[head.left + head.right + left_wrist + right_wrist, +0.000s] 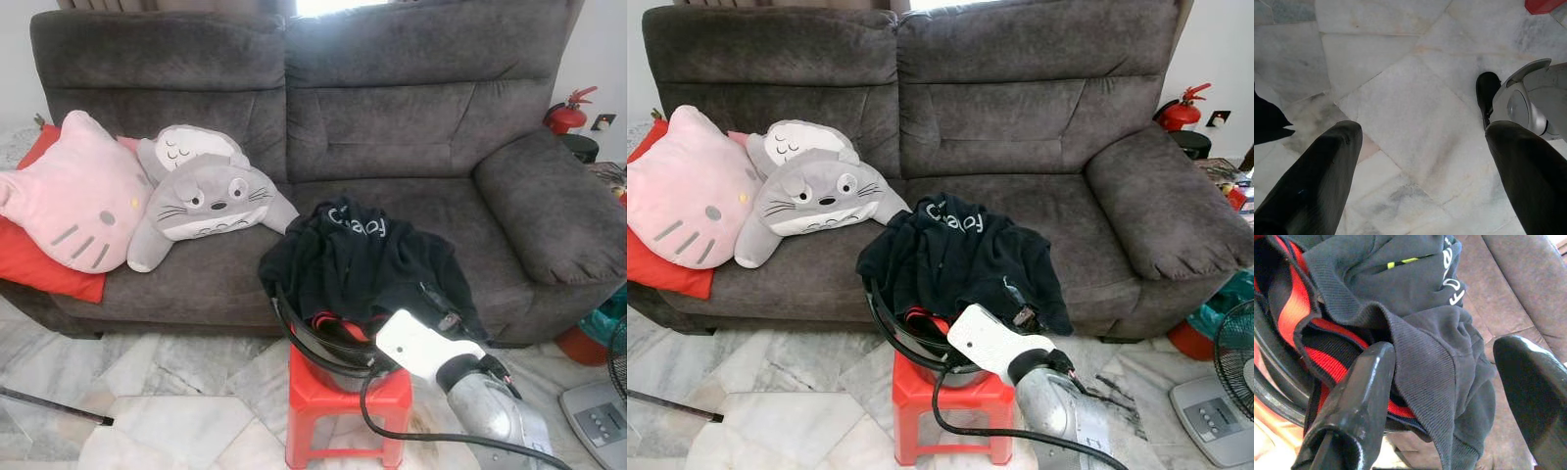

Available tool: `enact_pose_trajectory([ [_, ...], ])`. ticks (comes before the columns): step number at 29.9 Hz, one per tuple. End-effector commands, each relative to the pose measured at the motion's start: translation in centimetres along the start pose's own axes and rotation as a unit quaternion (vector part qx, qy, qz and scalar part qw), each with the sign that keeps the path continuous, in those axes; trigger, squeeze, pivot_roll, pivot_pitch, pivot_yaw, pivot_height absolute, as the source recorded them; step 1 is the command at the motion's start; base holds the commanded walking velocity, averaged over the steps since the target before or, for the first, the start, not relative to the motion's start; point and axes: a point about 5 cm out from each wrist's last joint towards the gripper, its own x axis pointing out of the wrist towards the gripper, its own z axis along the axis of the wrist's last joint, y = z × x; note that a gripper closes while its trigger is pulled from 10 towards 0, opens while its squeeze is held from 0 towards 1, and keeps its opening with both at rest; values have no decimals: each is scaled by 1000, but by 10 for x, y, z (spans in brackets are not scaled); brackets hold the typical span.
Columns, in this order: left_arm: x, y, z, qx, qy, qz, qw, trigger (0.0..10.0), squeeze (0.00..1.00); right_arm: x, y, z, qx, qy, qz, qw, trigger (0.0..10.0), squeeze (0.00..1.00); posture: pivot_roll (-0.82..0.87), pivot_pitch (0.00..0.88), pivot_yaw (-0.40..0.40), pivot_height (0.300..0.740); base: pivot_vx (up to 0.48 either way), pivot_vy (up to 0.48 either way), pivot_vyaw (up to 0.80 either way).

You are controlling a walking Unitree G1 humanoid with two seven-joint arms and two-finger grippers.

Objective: Hang hanger

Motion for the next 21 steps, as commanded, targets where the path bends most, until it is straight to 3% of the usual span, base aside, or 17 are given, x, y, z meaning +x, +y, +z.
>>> enact_pose_trajectory([
  [1, 0, 0, -2, -2, 9, -1, 1000, 10000, 0, 2, -5, 2, 7, -4, -6, 1000, 10000, 0, -110, 0, 33, 716, 0, 0, 0],
  [12, 0, -1, -2, -3, 7, -2, 1000, 10000, 0, 18, -6, -1, 5, -10, 5, 1000, 10000, 0, -112, 0, 33, 716, 0, 0, 0],
  [21, 0, 0, -2, -4, 7, -1, 1000, 10000, 0, 17, -2, 18, 15, -65, 26, 997, 10000, 0, -109, 0, 32, 716, 0, 0, 0],
])
